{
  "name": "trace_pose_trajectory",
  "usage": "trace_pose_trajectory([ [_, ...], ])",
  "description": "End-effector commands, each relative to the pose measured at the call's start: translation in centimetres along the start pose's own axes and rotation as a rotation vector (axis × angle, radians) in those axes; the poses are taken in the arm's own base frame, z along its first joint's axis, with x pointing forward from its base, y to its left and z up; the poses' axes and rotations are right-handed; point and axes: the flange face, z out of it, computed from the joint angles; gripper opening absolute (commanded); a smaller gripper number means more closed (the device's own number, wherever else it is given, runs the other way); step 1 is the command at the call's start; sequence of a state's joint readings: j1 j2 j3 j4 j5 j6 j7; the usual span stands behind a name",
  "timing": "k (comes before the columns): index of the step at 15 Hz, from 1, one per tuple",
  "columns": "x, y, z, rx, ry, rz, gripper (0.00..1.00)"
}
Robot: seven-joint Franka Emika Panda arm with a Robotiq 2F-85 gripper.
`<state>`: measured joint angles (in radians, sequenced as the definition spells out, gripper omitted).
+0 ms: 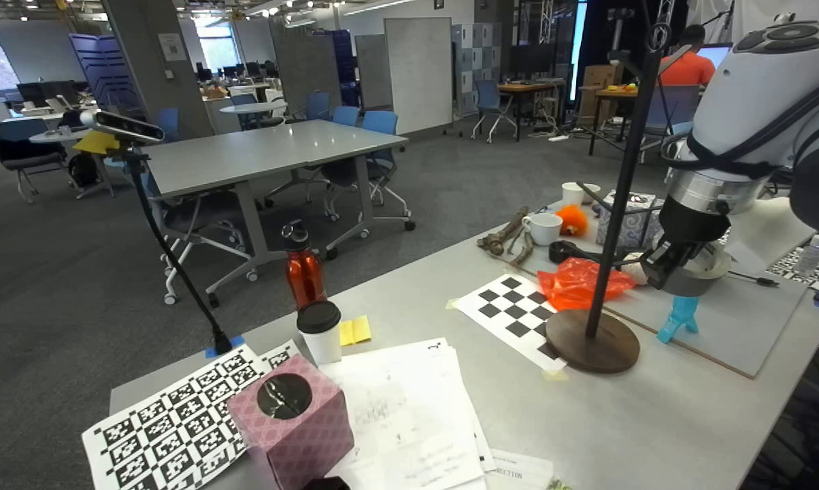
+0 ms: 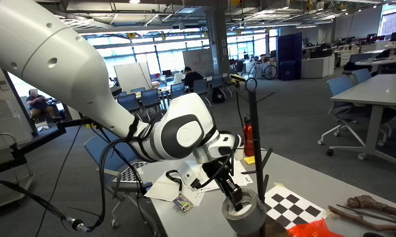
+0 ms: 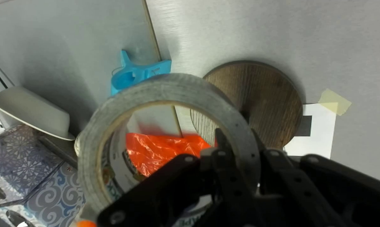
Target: Hang the silver tape on the wooden rack
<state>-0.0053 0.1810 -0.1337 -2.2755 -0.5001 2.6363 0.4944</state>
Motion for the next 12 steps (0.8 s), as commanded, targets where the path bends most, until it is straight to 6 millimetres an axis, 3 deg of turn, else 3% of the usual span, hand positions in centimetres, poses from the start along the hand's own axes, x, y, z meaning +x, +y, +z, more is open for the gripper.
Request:
trace_pose_trajectory([
  [1, 0.1, -0.1, 0.0, 0.004, -0.002, -0.003, 0.04],
  [9, 0.7, -1.0, -0.1, 0.004, -0.005, -0.009, 0.05],
  [10, 0.7, -1.1, -0.2, 0.004, -0.008, -0.010, 0.42],
  [12, 0.8, -1.1, -0.2, 0.004, -0.008, -0.010, 0.49],
])
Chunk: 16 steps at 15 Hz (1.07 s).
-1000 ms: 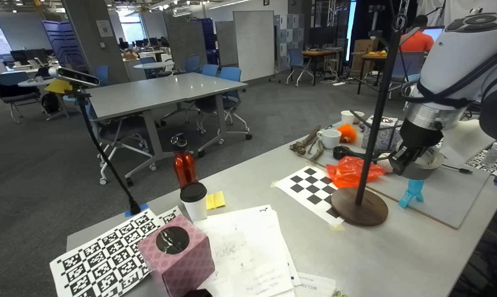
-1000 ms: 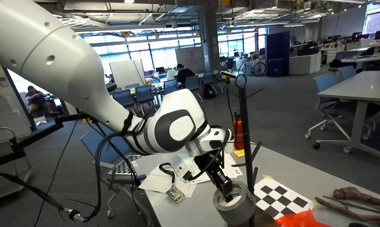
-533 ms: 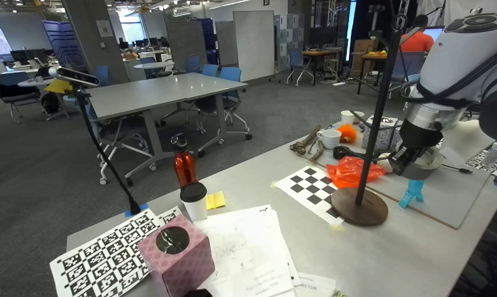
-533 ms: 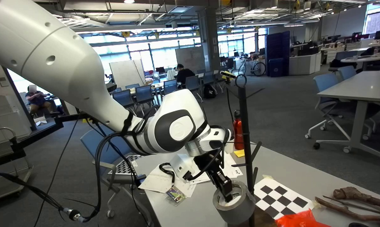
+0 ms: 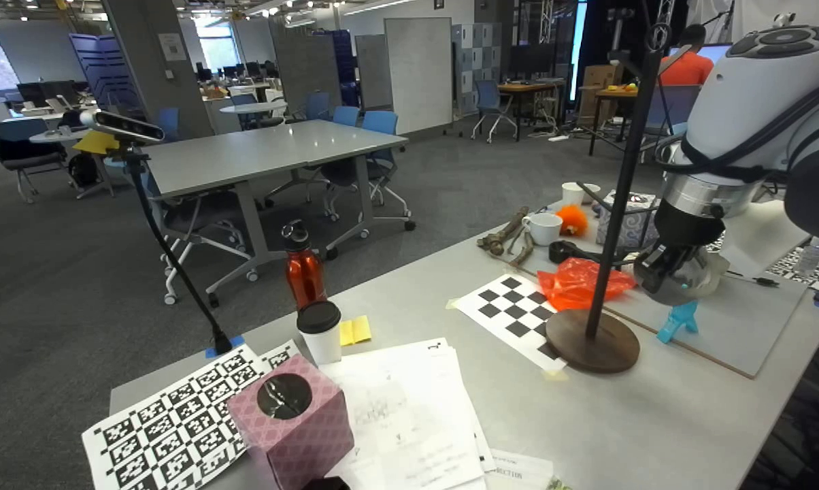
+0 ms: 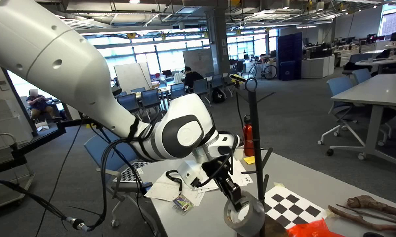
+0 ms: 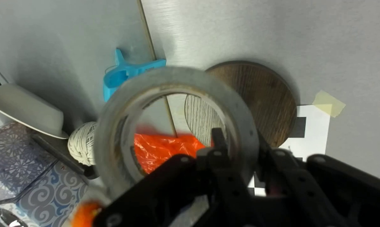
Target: Hang the silver tape on the wooden rack
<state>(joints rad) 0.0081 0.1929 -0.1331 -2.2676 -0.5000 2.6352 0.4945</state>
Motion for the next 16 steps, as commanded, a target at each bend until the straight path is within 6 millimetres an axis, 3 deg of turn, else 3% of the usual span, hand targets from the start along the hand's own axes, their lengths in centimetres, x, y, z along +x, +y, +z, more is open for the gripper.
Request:
trace_pose_trajectory([
  [1, 0.7, -0.3, -0.3, 0.001, -0.009, 0.005, 0.57],
  [7, 1.1, -0.4, -0.4, -0.001, -0.006, 0.004, 1.00],
  [16, -0.3, 0.0, -0.6, -0.079, -0.067, 0.049, 1.00],
])
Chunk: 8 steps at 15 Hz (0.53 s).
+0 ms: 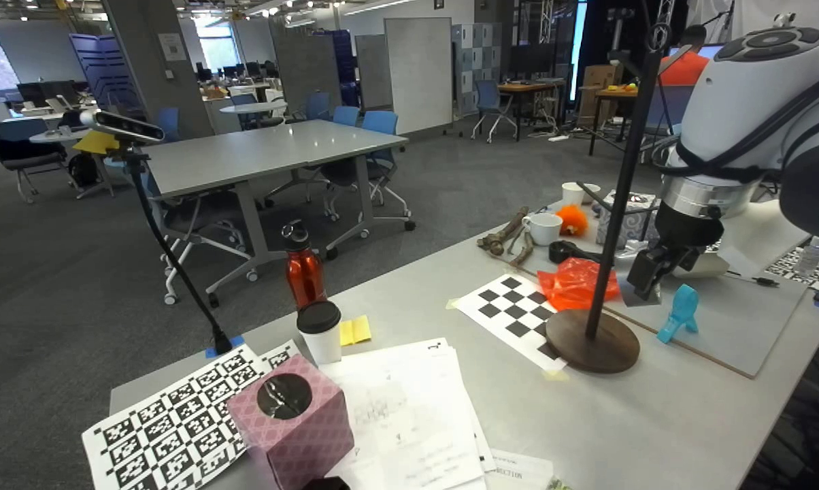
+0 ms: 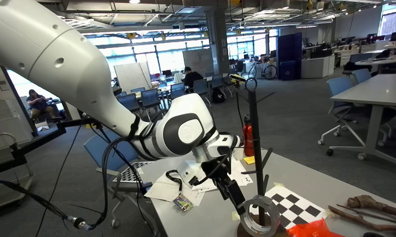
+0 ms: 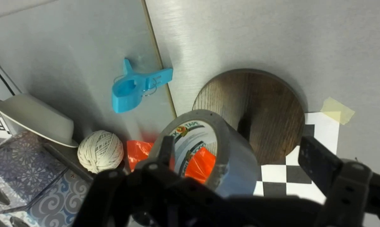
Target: Hang the silver tape on the wooden rack
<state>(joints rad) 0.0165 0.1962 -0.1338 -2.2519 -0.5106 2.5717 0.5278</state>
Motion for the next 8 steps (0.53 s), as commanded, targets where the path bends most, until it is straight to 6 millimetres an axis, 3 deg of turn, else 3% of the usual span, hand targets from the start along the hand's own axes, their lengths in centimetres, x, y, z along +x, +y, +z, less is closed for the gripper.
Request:
trace_pose_trajectory([
  [1, -0.6, 0.2, -0.9, -0.055, -0.039, 0.039, 1.00],
  [8, -3.4, -0.2, -3.0, -0.110, -0.056, 0.088, 1.00],
])
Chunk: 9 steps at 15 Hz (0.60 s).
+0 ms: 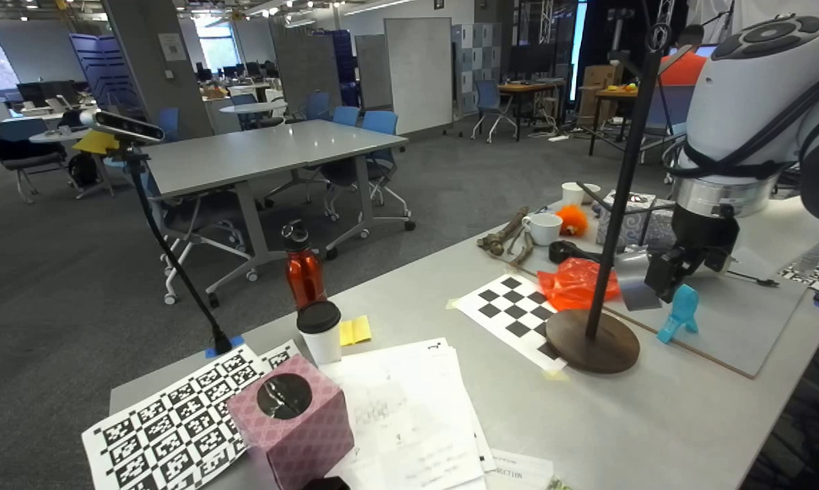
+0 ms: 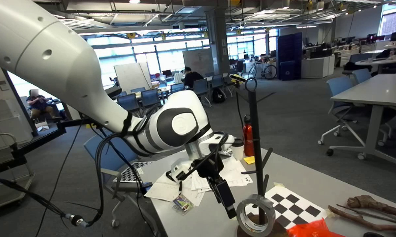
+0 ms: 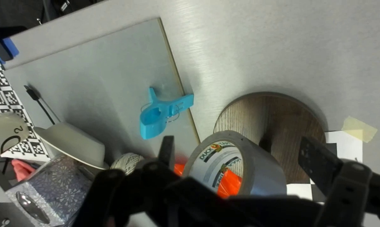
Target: Hang the silver tape on the wooden rack
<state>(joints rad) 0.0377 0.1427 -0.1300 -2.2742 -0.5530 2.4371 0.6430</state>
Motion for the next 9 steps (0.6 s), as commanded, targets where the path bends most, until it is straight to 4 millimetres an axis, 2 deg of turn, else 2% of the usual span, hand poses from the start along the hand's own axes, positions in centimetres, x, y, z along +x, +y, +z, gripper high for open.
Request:
trace_pose_trajectory([
  [1, -2.6, -0.2, -2.0, -0.037, 0.010, 0.019, 1.00],
  [9, -7.8, -2.0, -4.3, -0.080, 0.058, 0.052, 1.00],
])
